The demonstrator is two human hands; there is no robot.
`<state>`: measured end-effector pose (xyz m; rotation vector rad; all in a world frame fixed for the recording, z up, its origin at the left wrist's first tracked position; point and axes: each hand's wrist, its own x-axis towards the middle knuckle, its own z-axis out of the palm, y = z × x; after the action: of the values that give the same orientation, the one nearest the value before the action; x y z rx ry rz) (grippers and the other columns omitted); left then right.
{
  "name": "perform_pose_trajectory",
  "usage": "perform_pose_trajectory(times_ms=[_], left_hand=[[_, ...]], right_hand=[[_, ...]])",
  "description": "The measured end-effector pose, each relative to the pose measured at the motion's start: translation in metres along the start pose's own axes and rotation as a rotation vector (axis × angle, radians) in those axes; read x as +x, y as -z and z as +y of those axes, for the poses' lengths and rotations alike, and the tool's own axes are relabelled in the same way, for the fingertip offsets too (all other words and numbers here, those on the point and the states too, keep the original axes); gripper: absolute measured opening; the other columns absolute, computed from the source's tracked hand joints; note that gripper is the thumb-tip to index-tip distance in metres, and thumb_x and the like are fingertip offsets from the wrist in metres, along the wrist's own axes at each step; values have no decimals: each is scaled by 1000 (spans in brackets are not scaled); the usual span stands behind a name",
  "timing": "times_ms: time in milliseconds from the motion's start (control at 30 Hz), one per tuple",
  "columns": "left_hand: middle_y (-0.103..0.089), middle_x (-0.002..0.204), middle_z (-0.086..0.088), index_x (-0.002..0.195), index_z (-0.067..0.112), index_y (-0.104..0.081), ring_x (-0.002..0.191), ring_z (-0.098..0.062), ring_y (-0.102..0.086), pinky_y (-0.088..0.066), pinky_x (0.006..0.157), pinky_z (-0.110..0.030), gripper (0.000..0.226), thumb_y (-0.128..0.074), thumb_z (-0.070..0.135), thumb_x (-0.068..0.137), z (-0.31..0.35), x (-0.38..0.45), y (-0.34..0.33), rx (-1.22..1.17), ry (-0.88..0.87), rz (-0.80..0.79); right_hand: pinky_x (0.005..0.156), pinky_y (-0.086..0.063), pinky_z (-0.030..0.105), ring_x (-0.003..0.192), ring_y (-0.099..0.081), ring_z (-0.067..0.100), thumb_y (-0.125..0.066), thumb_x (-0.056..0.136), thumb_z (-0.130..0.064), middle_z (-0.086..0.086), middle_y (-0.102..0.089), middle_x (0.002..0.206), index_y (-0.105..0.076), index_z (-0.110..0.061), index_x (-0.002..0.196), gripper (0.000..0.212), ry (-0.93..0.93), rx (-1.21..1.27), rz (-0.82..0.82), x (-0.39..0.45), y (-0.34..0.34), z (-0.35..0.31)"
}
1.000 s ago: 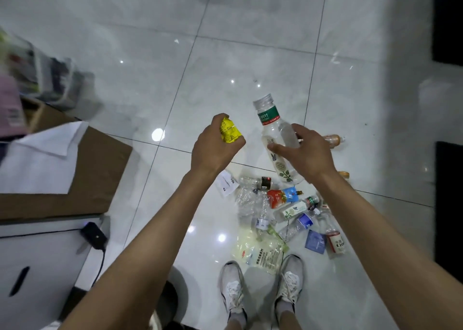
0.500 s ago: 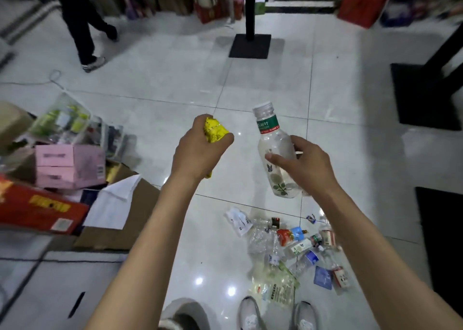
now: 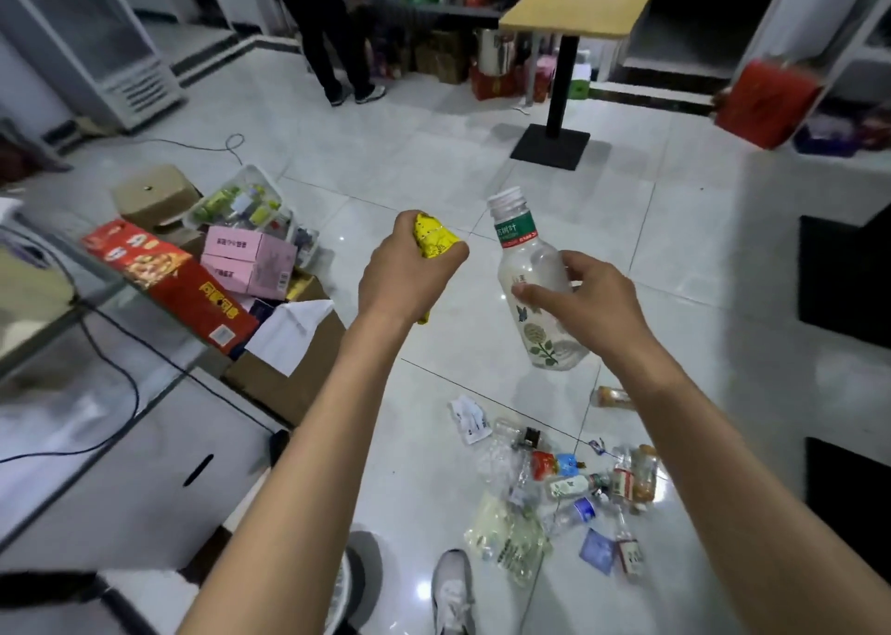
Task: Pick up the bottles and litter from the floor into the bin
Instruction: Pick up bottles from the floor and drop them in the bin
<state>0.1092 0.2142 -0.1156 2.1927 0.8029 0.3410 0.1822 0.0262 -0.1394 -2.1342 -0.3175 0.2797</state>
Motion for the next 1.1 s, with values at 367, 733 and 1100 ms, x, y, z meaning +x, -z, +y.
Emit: perform_pose_trajectory(times_ms=[367, 733, 1100], left_hand=[[-65, 105, 1, 129, 29, -47, 96, -26, -61, -52, 85, -41, 58, -62, 54, 78, -77, -72, 68, 27, 150, 113], [-62, 95, 0, 111, 31, -45, 90, -29, -60, -50, 72, -38, 39, -60, 53, 82, -232, -92, 185, 91, 313, 223], [-58, 98, 3, 124, 30, -48, 88, -24, -51, -34, 65, -31, 48, -63, 51, 84, -363, -110, 283, 42, 499, 349]], right_hand=[[76, -50, 28, 89, -65, 12, -78, 72, -47, -9, -68, 99, -66, -29, 114, 48, 97, -60, -190, -70, -66, -38], [79, -53, 30, 88, -67, 14, -80, 71, -45, -8, -69, 96, -69, -27, 110, 44, 195, -49, -372, -113, -243, -106], [82, -55, 33, 89, -68, 13, -81, 71, -43, -7, -71, 97, -69, -24, 111, 46, 236, -56, -529, -147, -396, -164]])
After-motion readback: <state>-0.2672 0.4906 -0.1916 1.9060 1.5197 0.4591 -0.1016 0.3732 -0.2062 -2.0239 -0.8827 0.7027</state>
